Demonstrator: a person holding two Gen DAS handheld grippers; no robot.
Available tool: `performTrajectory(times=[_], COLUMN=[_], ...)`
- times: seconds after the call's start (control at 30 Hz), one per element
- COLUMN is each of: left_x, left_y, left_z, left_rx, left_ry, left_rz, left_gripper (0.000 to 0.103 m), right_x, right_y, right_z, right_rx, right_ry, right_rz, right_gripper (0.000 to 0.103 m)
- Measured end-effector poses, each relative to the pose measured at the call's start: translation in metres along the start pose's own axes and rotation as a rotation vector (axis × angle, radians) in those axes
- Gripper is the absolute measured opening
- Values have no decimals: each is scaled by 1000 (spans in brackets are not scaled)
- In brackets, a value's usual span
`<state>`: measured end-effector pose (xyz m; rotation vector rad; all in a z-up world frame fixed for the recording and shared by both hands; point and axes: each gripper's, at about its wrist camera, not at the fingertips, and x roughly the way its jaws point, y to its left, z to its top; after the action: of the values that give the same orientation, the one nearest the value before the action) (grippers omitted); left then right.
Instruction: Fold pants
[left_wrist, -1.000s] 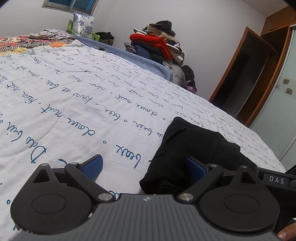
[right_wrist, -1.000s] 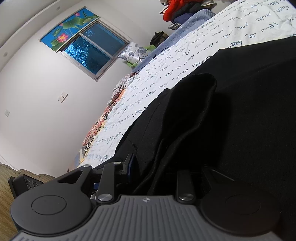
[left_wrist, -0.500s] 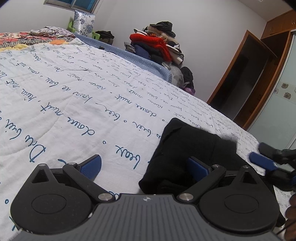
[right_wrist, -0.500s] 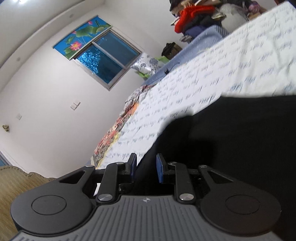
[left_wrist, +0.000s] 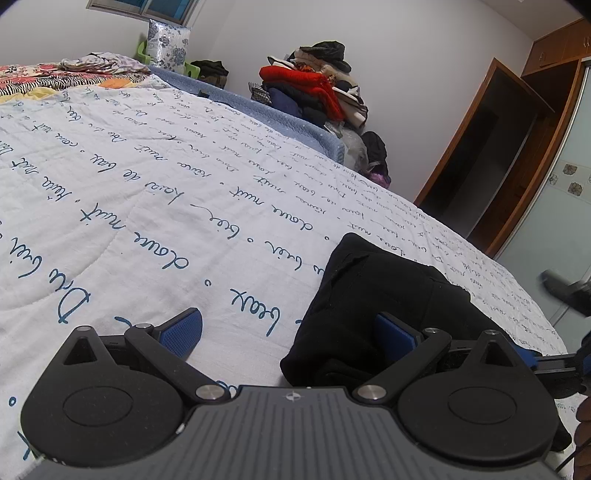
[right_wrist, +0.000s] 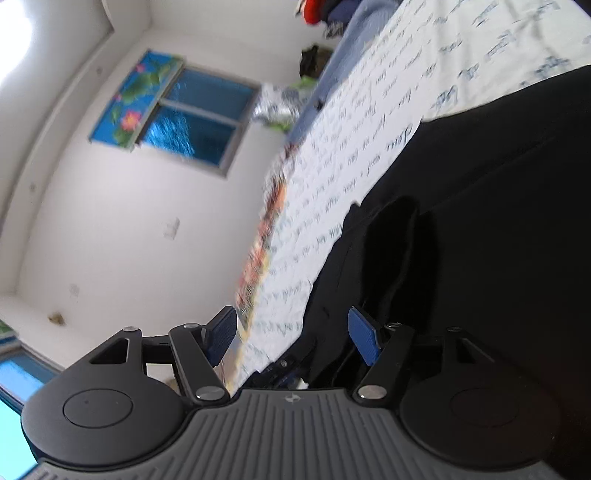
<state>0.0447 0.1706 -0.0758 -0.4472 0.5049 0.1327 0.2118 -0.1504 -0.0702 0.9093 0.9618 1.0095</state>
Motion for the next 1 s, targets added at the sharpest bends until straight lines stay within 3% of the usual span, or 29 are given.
performTrajectory(times=[0.1,0.2,0.27,0.4,0.47,0.5,0.53,0.57,0.7,0.9,1.0], left_x=[0,0,0,0,0,-1,-1,-1,-2,-5,-6], left_y=[0,0,0,0,0,0,1,1,3,7,6], left_z=[0,0,0,-1,-1,-1,-1,-1,-2,-1,-1], left_rx=[-1,-5,-9,-14,-16,-18,-20,-22,-36,-60,-47], left_ry=[0,-2,-3,-6,-7,-7,-8,-9,-12,-26,-30], left_rz=[0,-3,-5,-8,-9,-9,-10,-12,-21,-52,-104], left_gripper=[101,101,101,101,101,101,101,101,101,103,103], right_x=[13,28,39,55,60,61,62,66,60,32,20], right_y=[4,-4,-5,2,3,3,4,5,5,26,37], right_z=[2,3,4,3,3,1,-2,-5,-15,-2,6], right_rx=[-46,-25,-21,-3,-3,-18,-58,-103,-158,-200,-249], right_ry=[41,92,111,120,111,90,88,108,90,48,71], right_rz=[-109,-135,-128,-87,-86,-95,-126,-167,-177,-124,-141], right_gripper=[67,67,72,96,94,74,19,13,12,12,12])
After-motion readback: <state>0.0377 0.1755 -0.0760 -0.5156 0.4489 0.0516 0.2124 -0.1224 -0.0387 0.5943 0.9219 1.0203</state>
